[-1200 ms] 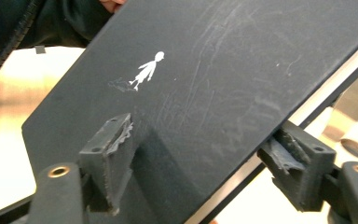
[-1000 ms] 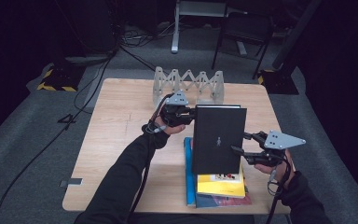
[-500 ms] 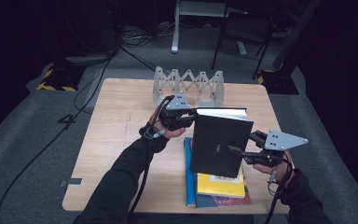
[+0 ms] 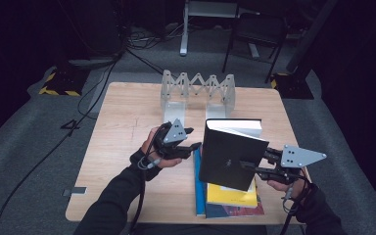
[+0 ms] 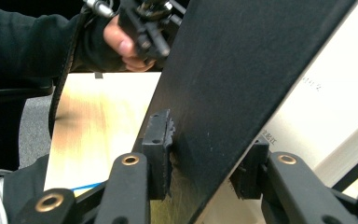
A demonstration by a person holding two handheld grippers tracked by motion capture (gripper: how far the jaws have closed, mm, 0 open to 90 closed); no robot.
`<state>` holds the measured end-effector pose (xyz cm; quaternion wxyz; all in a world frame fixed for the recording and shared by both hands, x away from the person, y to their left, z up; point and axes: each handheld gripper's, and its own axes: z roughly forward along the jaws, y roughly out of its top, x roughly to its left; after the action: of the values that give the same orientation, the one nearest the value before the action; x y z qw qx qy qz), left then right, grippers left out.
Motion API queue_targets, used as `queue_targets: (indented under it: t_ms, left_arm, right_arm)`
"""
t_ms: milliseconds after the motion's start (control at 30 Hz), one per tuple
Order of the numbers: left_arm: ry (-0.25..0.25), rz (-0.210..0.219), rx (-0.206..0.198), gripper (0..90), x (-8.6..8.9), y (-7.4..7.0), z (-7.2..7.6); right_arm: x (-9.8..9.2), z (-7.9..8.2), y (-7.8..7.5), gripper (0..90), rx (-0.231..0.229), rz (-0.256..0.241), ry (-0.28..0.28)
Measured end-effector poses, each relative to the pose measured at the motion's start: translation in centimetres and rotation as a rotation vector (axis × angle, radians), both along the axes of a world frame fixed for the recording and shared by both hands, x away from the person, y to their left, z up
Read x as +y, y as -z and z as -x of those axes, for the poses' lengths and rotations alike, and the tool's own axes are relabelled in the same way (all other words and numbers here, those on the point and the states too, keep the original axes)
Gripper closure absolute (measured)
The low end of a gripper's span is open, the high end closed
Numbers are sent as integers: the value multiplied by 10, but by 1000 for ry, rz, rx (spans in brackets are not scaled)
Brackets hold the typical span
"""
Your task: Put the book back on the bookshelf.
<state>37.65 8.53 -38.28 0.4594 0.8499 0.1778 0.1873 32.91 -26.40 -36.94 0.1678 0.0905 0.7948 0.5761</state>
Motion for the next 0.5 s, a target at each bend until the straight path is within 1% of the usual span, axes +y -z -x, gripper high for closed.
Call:
queue_targets:
  t_ms: [67,100,133,167,200,233,267,300,333,367,400,433,500]
  left_arm:
    - [5,-30,1,411,3,7,8]
    - [17,-41,10,397,4,11,12]
    - [29,-53,31,386,6,15,16]
    - [29,-53,31,362,6,15,16]
    - [40,-53,51,340,7,20,21]
    - [59,-58,78,326,7,29,26]
    - [65,-54,82,315,7,34,29]
    - [74,-39,101,287,6,39,30]
    - [74,-39,101,270,6,39,30]
    - [86,-40,131,270,4,46,31]
    - [95,-51,145,253,0,52,32]
    - [103,-49,155,236,-4,56,32]
    - [116,-44,171,232,-10,61,31]
  right_arm:
    - [0,2,0,647,-2,1,-5]
    - [0,3,0,647,0,0,-3]
    - [0,3,1,647,-2,4,0]
    - [0,3,1,647,-2,4,0]
    - [0,5,1,646,1,6,3]
    - [0,5,1,647,-3,9,4]
    - [0,6,2,646,-5,12,2]
    - [0,6,2,646,-5,12,2]
    - [0,7,2,646,-6,15,3]
    - [0,7,2,646,-6,15,3]
    - [0,7,2,646,-9,18,4]
    - [0,8,2,646,-11,17,3]
    - [0,9,3,646,-14,15,4]
